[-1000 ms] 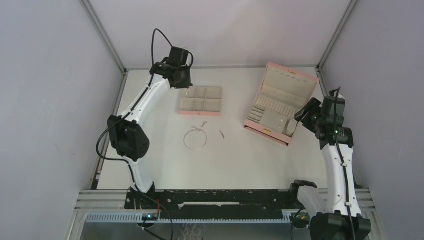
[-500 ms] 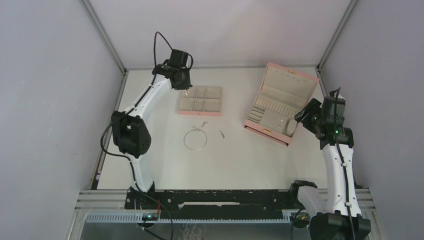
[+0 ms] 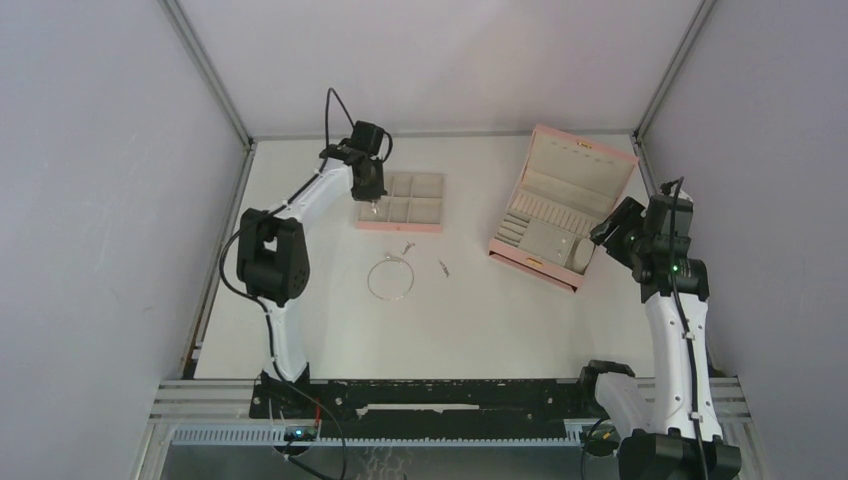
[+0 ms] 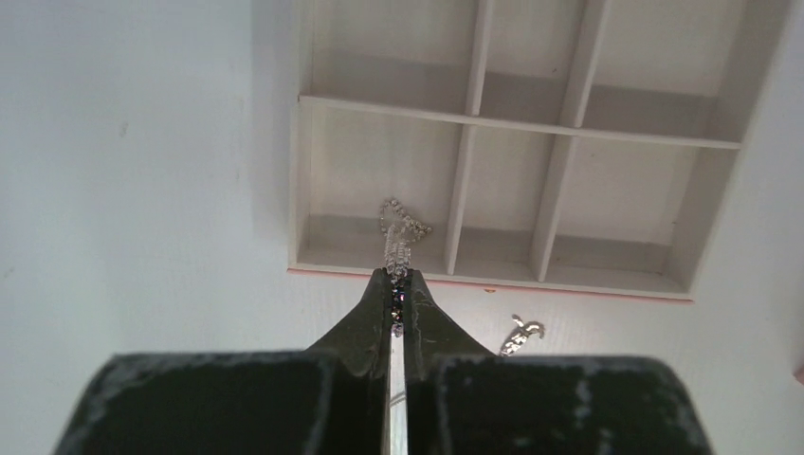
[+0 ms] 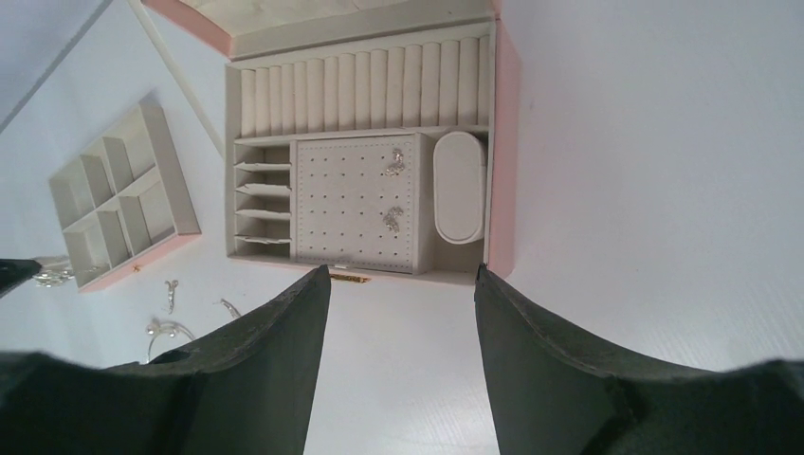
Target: Organize the mixed jewelry
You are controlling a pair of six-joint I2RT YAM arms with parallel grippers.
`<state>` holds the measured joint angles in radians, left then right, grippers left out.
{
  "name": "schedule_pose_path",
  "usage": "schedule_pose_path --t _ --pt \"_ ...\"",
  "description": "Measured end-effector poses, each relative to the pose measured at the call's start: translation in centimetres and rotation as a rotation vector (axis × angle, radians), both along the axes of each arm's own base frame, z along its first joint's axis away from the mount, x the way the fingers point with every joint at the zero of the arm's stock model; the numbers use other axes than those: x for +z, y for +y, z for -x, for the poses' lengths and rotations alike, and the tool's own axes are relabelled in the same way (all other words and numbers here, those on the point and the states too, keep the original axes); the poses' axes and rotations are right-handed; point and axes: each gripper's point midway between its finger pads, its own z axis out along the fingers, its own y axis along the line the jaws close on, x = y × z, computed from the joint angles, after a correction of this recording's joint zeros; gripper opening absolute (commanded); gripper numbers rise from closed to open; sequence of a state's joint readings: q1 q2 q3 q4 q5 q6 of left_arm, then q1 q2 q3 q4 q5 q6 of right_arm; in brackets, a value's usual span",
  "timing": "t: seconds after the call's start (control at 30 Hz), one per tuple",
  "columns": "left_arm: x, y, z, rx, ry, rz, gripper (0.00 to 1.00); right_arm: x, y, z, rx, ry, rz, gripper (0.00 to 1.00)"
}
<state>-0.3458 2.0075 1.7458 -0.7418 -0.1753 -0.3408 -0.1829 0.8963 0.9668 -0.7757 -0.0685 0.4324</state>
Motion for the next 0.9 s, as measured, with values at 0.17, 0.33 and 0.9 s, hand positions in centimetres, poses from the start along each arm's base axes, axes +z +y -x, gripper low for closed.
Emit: schedule_pose_path --t 0.17,0.33,0.9 --pt "-3.0 0.4 0.4 0.014 0.053 -0.008 0.50 0.4 0.2 0.2 0.008 -0.018 0.004 0.66" --pt "-3.6 0.8 0.4 0.046 0.059 -0.014 0.69 0.5 2.0 0.1 0.073 -0.020 0.013 0.66" --pt "8.9 2.9 7.4 0.036 -0.253 0.110 0.73 -4.6 20.8 0.5 0.671 0.109 0.146 0.62"
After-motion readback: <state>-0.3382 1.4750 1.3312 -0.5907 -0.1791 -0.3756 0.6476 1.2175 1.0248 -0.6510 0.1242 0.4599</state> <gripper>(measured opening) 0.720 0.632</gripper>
